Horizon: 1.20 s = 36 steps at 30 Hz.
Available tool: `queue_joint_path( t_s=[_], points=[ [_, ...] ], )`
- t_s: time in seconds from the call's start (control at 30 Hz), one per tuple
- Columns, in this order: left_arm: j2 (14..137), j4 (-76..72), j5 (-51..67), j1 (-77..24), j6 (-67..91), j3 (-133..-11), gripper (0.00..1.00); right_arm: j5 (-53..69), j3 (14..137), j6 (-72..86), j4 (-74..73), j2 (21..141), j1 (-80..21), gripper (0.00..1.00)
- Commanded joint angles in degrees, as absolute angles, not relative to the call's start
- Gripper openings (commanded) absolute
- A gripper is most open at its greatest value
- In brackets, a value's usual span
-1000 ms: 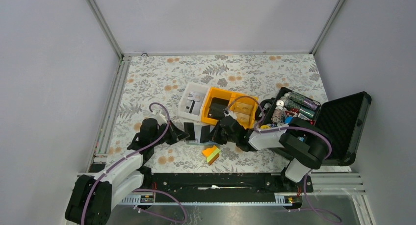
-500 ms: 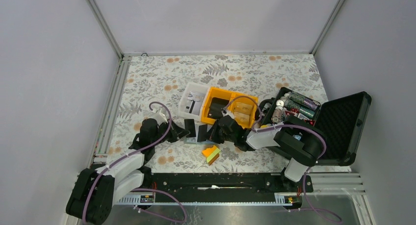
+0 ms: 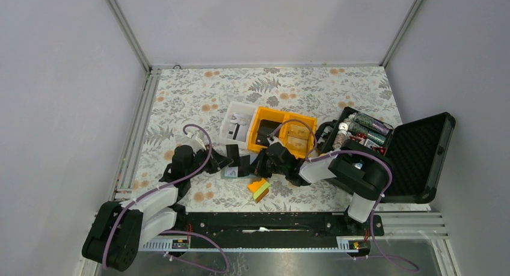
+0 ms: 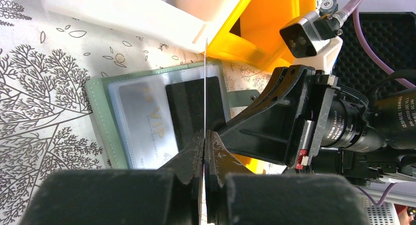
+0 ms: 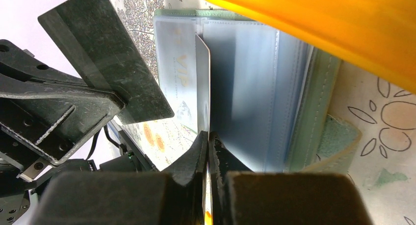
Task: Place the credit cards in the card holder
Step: Insert the credit card into the card holder.
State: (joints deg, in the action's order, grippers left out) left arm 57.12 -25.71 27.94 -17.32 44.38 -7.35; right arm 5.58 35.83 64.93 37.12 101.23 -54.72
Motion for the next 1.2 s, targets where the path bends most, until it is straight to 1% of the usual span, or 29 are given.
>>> queue_joint_path(
  t_s=[0.0,0.23,0.37,0.5,0.67,0.77,0.9,1.0,1.07,1.17],
  points=[
    [58.14,-32.0,26.54,-17.05,42.72,-7.4,0.0,6.7,35.8,65.01,30.95,103.73,-55.28,0.0],
    [59.21,-33.37,26.65,-17.01,42.8,-7.82,0.0,7.95,37.78,63.92,30.81,105.43,-55.28,0.0],
    [58.88,-29.73,24.61,-17.05,43.02,-8.36,0.0,7.76,38.37,63.51,30.72,105.81,-55.28,0.0],
    [55.48,-18.22,19.69,-17.05,42.94,-10.88,0.0,6.24,38.63,63.15,28.78,105.2,-55.28,0.0],
    [46.51,3.84,10.6,-17.05,41.28,-15.16,0.0,4.49,39.35,61.95,25.56,104.42,-55.28,0.0],
    [42.04,12.97,6.62,-16.97,40.73,-17.39,0.0,4.8,39.85,61.63,25.4,104.81,-55.28,0.0],
    [41.25,19.22,5.37,-16.95,40.62,-19.46,0.0,5.58,40.33,61.35,25.74,105.74,-55.29,0.0],
    [43.7,19.88,6.21,-16.96,41.57,-19.68,0.0,5.6,40.27,61.27,25.8,105.75,-55.28,0.0],
    [44.75,21.34,3.99,-17.01,41.32,-20.23,0.0,5.41,40.26,61.19,25.75,105.57,-55.29,0.0],
    [45.36,21.18,3.63,-17.05,41.09,-20.38,0.0,5.2,40.28,60.95,25.54,105.39,-55.28,0.0]
  ],
)
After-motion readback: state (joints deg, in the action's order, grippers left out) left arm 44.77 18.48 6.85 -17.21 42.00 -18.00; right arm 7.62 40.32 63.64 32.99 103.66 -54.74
